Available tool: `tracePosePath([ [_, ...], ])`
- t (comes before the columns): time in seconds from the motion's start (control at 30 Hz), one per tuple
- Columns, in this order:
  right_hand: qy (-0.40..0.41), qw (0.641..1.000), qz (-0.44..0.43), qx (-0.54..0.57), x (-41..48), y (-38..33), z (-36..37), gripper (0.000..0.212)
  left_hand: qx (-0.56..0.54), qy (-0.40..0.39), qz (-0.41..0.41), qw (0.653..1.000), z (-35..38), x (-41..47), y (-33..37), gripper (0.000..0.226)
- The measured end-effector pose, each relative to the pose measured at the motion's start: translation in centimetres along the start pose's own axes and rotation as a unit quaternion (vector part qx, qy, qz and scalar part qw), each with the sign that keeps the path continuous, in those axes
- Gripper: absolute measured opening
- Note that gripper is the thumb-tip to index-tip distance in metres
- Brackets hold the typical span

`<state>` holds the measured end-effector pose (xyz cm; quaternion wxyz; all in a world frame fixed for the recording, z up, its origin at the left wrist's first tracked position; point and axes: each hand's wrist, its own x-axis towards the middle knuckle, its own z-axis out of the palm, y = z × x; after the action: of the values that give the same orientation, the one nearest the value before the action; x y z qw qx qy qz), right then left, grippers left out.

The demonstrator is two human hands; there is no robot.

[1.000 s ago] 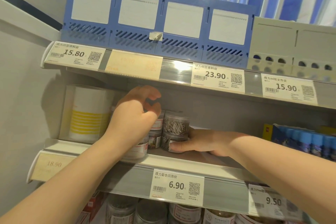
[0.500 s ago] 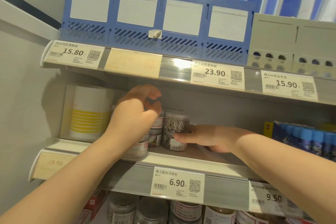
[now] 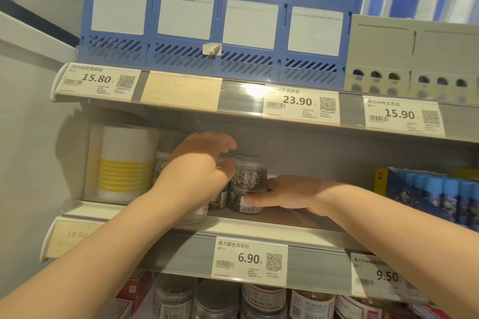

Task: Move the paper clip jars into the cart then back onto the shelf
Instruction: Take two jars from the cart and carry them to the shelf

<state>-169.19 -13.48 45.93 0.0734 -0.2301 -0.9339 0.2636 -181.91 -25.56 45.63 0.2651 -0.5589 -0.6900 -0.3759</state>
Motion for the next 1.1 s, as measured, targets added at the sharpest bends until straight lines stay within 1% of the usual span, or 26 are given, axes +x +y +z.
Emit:
tracePosePath([
  [0.07,-0.018,0.999,-0.001,-0.032,-0.2,-0.1,-0.1,0.047,0.098,-0.069,0.014,0.993,0.1,0.3,0.3,0.039],
  [0.1,-0.021,0.999,0.003,-0.042,-0.3,-0.1,-0.2,0.046,0.129,-0.094,0.016,0.987,0.1,0.4,0.5,0.041],
  [0.23,-0.002,0.996,0.024,-0.08,-0.2,0.0,-0.1,0.047,0.181,-0.141,0.022,0.973,0.2,0.6,0.9,0.038],
  [0.33,-0.004,0.997,0.015,-0.081,-0.2,0.0,-0.1,0.046,0.18,-0.143,0.02,0.973,0.2,0.6,0.9,0.036],
  [0.6,0.011,0.998,0.0,-0.059,0.2,0.5,0.2,0.047,0.156,-0.137,0.026,0.978,0.3,0.4,0.7,0.042],
  [0.8,-0.009,0.999,0.012,-0.038,0.2,0.5,-0.2,0.046,0.137,-0.133,0.029,0.981,0.5,0.4,0.5,0.045],
  [0.93,0.016,0.999,0.019,-0.045,-0.1,0.7,-1.1,0.044,0.129,-0.129,0.02,0.983,0.5,0.5,0.2,0.05],
  [1.03,0.039,0.999,0.024,-0.011,-0.3,1.0,-1.5,0.057,0.119,-0.125,0.01,0.985,0.0,0.5,0.4,0.051],
  [1.1,0.033,0.999,0.032,0.01,-0.7,1.1,-1.6,0.065,0.116,-0.116,0.006,0.986,-0.4,0.5,0.6,0.051],
])
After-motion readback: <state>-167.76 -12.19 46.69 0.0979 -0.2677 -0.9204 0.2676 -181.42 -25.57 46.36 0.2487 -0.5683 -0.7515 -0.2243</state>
